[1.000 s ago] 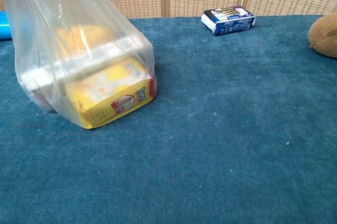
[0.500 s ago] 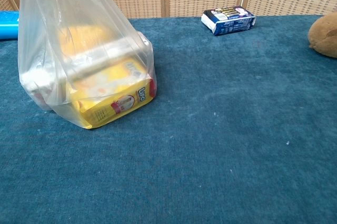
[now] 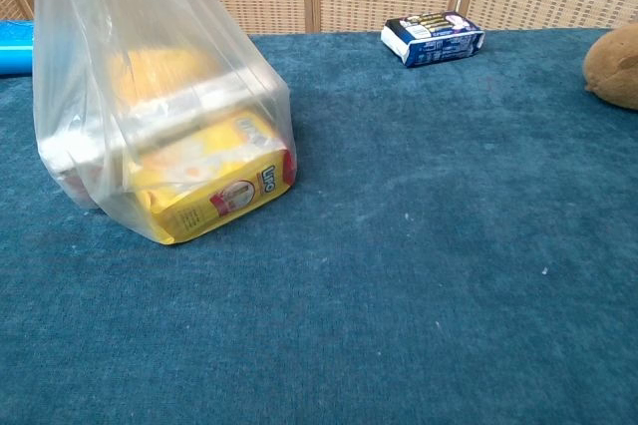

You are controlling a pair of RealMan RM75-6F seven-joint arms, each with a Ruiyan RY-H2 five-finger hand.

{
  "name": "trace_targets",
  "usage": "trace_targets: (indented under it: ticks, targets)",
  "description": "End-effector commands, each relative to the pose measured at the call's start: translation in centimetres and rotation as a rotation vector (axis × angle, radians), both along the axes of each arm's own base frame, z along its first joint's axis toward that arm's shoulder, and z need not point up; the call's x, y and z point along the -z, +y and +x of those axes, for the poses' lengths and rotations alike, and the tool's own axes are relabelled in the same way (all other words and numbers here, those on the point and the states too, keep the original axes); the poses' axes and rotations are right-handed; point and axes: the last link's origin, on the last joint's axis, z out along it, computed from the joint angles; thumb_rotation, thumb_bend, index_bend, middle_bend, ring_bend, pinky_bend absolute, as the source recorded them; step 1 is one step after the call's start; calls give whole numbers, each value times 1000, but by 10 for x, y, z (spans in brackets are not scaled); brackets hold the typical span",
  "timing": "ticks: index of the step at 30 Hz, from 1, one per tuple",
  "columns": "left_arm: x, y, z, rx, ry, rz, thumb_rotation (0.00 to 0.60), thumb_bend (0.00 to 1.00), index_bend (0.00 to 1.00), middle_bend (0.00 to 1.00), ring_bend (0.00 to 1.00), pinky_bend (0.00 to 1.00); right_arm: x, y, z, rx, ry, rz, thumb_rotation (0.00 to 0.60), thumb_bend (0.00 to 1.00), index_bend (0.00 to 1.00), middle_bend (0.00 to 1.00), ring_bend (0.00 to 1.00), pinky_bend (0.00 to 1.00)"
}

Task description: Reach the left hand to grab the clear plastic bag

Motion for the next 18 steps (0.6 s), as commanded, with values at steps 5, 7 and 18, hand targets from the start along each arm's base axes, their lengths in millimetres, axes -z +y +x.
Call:
trace_targets:
  ticks: [5,7,18]
  targets:
    - [-10,9,17,18,-10,-16,445,514,668,896,858,924,1,1,2,-2,-2,2,275,218,339,391,353,283]
    - [-11,9,21,28,-14,-19,449,517,672,928,887,946,0,1,2,-1,-2,1,275,218,339,391,353,283]
    - [-29,12,48,93,-66,20,456,517,677,948,904,959,-2,3,0,6,-3,-10,269,218,339,390,353,283]
